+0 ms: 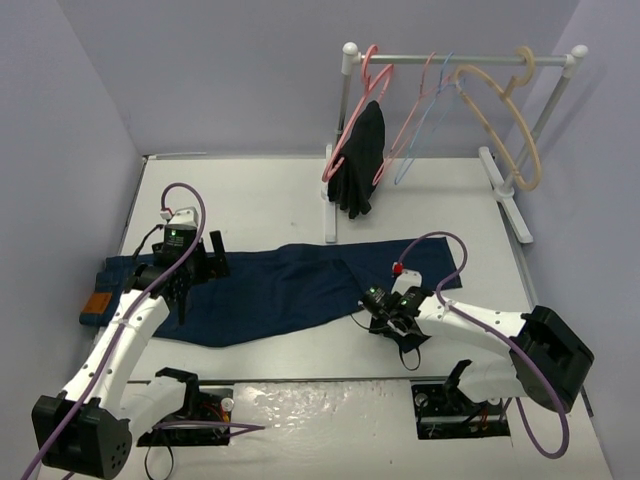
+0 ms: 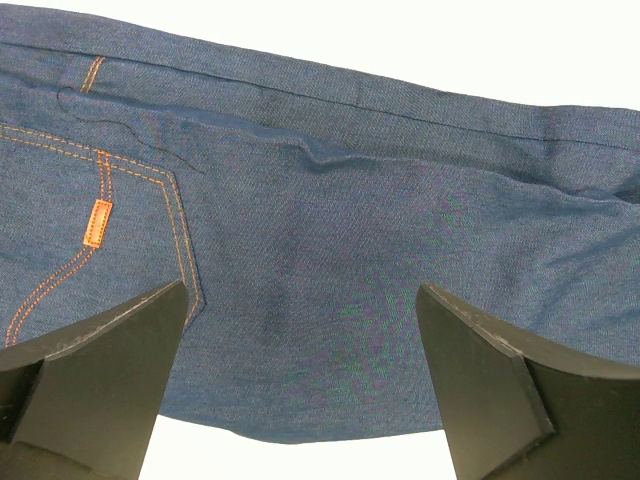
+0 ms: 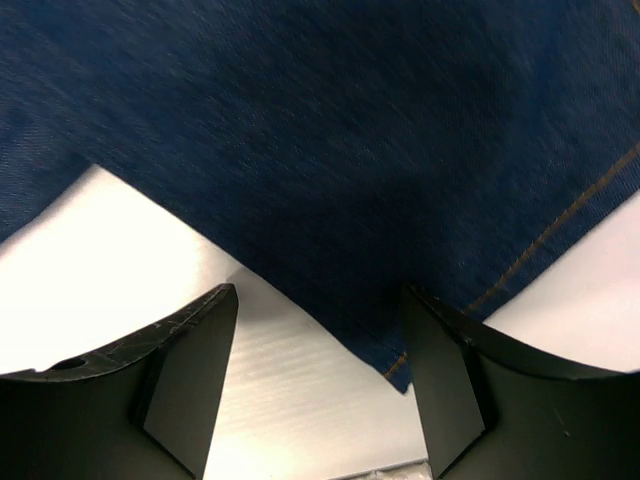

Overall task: Place the trousers on the hanger
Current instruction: Fold the trousers at the center of the board.

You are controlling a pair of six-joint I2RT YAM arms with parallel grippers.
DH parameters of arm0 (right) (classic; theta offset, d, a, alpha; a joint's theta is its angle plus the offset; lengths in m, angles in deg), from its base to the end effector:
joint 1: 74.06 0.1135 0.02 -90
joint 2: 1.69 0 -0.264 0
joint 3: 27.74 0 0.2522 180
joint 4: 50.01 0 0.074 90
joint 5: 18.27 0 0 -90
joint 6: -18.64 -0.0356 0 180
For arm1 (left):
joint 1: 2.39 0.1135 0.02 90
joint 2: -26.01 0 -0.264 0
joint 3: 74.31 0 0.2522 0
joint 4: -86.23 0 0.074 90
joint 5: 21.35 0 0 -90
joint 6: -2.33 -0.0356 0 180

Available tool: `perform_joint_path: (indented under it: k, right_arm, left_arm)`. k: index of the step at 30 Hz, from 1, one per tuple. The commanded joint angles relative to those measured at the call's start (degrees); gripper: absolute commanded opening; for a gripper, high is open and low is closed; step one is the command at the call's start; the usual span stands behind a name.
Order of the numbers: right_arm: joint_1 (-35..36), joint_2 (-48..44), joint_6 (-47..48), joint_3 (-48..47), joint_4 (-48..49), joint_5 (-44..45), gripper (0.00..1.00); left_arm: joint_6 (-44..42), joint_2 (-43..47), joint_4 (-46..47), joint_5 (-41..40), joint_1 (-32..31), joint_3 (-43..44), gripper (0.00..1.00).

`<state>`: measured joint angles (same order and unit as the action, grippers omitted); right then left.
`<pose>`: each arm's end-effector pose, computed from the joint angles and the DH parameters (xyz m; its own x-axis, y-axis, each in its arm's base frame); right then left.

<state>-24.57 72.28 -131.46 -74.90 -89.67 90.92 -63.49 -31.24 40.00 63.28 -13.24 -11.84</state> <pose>0.1487 0.1560 0.1548 -0.8455 0.2708 -0.4603 0.2009 0.9598 0.1959 0.2078 -0.0364 0.2867 -0.6363 -0.2933 -0.7135 -0.1563 0.9547 -0.2531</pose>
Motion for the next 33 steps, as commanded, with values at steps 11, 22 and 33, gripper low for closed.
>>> perform_joint_path:
  k: [11,22,33]
  right_arm:
    - [-1.47,2.64,3.26,-0.32,0.56,-4.42,0.0]
    - [-8.4,0.9,13.92,-17.4,-10.22,1.79,0.0]
    - [-34.13,10.4,33.85,-32.35,-9.94,1.39,0.0]
  left_arm:
    - [-1.25,2.35,2.59,-0.79,0.39,0.81,0.97]
    - [-1.41,2.84,2.33,-1.04,0.23,0.69,0.97]
    - [-1.51,2.69,2.02,-1.86,0.2,0.88,0.97]
